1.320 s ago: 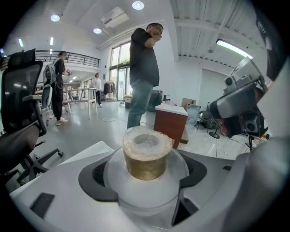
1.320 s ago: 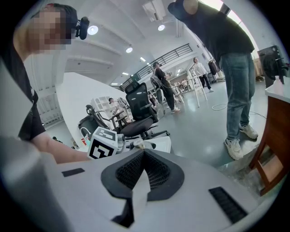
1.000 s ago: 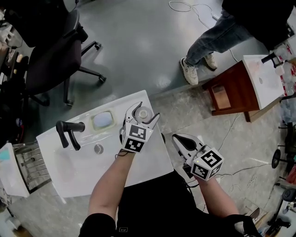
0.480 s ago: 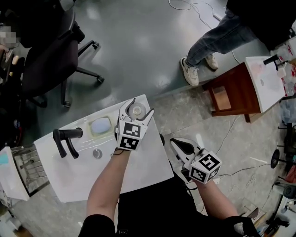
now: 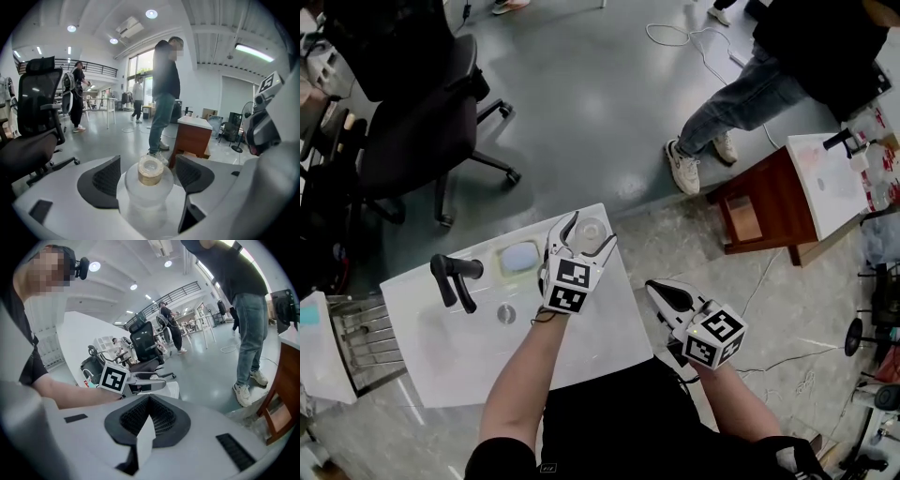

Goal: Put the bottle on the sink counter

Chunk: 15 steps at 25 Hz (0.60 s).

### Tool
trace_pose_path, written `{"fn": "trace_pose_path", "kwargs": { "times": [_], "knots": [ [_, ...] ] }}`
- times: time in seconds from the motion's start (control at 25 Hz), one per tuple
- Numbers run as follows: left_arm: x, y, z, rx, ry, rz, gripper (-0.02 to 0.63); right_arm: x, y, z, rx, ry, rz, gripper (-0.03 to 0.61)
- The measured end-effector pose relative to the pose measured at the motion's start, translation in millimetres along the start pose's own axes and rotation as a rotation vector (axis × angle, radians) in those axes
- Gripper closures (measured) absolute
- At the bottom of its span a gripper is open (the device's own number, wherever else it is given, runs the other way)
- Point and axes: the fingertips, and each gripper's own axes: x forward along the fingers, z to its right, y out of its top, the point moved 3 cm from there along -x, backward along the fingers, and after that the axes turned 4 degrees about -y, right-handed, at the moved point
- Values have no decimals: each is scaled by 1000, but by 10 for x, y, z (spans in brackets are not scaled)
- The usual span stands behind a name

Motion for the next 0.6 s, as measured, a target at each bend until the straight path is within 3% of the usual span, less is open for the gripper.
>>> {"fn": "trace_pose_path", "kwargs": {
  "times": [0.24, 0.28, 0.36, 0.48, 0.6],
  "knots": [
    [-571, 148, 127, -18, -25, 45, 260, -209, 223, -379, -44, 3, 43, 565],
    [-677, 189, 139, -11, -21, 63, 295, -240, 255, -439, -55, 3, 50, 565],
    [-910, 273, 136, 3, 4, 105, 529, -298, 305, -559, -78, 3, 61, 565],
    [-1270, 360, 103, -4, 35, 152, 588, -350, 359, -728, -105, 6, 72, 565],
    [-1593, 434, 92, -6, 45, 183, 606, -362, 446, -854, -135, 17, 78, 565]
  ]
}}
